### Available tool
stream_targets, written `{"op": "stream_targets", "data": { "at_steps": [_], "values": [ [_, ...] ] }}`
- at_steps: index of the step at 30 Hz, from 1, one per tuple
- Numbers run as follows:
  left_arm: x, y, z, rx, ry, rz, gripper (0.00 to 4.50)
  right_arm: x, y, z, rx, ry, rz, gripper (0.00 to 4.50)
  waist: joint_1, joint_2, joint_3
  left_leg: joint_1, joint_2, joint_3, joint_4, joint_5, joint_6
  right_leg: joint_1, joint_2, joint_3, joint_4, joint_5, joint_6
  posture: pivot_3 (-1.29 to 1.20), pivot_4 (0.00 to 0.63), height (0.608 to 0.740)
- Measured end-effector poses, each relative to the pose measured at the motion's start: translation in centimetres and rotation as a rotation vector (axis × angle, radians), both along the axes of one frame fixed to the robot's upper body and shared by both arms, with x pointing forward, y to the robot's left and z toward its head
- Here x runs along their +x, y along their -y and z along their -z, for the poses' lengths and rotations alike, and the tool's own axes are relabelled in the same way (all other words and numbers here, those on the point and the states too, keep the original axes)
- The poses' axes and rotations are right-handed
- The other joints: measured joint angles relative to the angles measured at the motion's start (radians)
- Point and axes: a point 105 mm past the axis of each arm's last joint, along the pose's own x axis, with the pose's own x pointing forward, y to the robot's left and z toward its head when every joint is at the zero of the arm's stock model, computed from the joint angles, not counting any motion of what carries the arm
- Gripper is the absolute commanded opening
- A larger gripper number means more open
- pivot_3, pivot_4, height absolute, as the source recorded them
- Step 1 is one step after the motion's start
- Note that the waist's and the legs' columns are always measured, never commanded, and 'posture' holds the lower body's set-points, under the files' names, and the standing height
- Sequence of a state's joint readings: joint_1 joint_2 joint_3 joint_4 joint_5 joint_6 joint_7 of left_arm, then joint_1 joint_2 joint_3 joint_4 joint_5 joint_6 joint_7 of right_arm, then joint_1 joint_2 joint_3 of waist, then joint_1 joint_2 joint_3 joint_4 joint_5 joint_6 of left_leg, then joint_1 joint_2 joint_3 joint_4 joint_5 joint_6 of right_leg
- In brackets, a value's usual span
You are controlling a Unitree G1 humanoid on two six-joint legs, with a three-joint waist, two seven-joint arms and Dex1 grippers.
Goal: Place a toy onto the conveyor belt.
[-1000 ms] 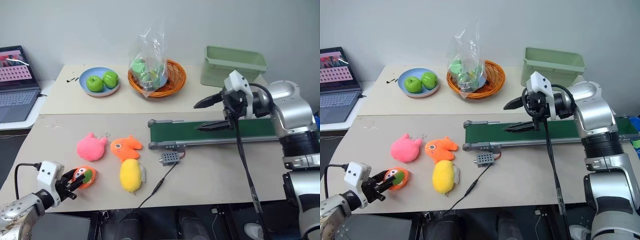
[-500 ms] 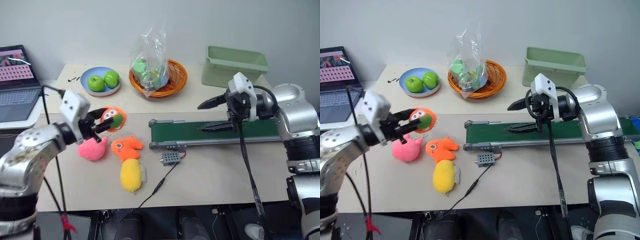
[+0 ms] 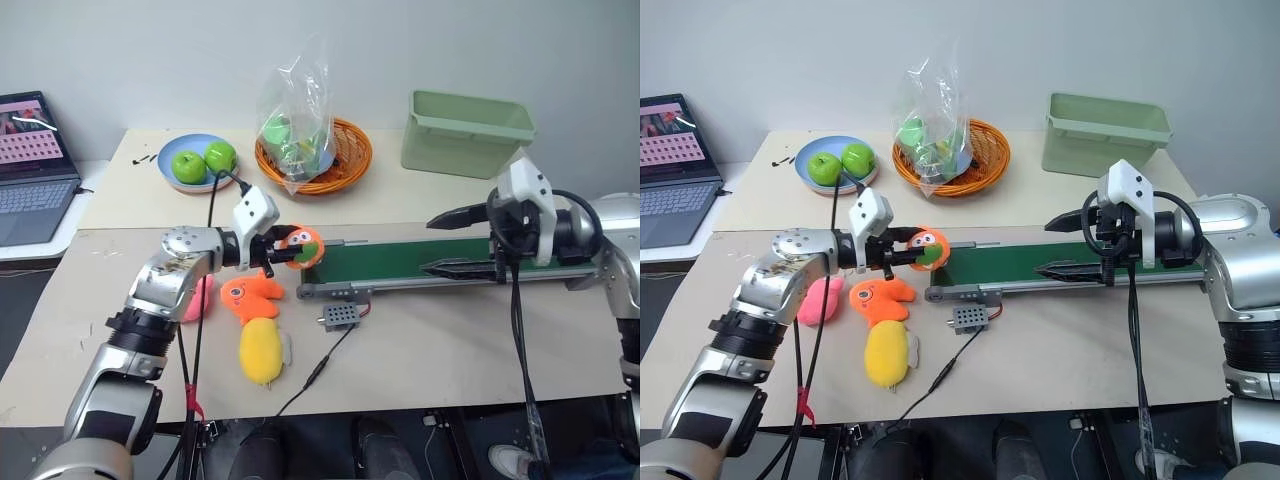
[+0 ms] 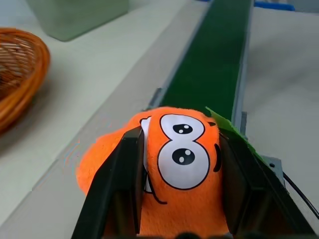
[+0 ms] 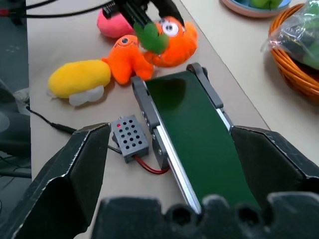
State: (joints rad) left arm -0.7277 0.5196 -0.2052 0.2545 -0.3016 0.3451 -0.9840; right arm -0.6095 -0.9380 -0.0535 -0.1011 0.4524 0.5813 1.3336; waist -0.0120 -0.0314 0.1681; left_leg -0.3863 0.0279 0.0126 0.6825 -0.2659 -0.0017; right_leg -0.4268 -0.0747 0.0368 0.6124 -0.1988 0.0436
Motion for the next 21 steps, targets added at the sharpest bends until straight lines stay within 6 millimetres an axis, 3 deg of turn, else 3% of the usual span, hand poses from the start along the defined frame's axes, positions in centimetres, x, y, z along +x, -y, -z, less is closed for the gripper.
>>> {"op": "stream_targets", "data": {
  "at_steps": [10,20,21],
  "values": [
    [2.0,2.6,0.6,-0.050,-0.051,0.047,2.00,-1.1,0.7,0.0,0.008,0.010,0.072,4.50,0.004,0.000,0.000,-0.002,-0.001,-0.001,0.002,0.000,0.001,0.000,-0.001,0.000,0.000,0.000,0.001,0.00,0.150,0.740],
    [1.6,3.5,1.7,-0.039,-0.080,0.123,2.00,-1.9,0.8,0.0,0.022,0.015,0.105,4.50,0.001,0.000,0.000,-0.002,-0.001,-0.001,0.002,-0.001,0.001,0.000,-0.001,0.000,0.000,0.001,0.002,0.00,0.150,0.740],
    [1.6,3.6,1.7,-0.032,-0.078,0.127,2.27,-1.9,0.8,0.0,0.024,0.017,0.102,4.50,0.001,0.000,0.000,-0.002,-0.001,-0.001,0.002,-0.001,0.001,0.000,-0.001,0.000,0.000,0.001,0.002,0.00,0.150,0.740]
  ]
}}
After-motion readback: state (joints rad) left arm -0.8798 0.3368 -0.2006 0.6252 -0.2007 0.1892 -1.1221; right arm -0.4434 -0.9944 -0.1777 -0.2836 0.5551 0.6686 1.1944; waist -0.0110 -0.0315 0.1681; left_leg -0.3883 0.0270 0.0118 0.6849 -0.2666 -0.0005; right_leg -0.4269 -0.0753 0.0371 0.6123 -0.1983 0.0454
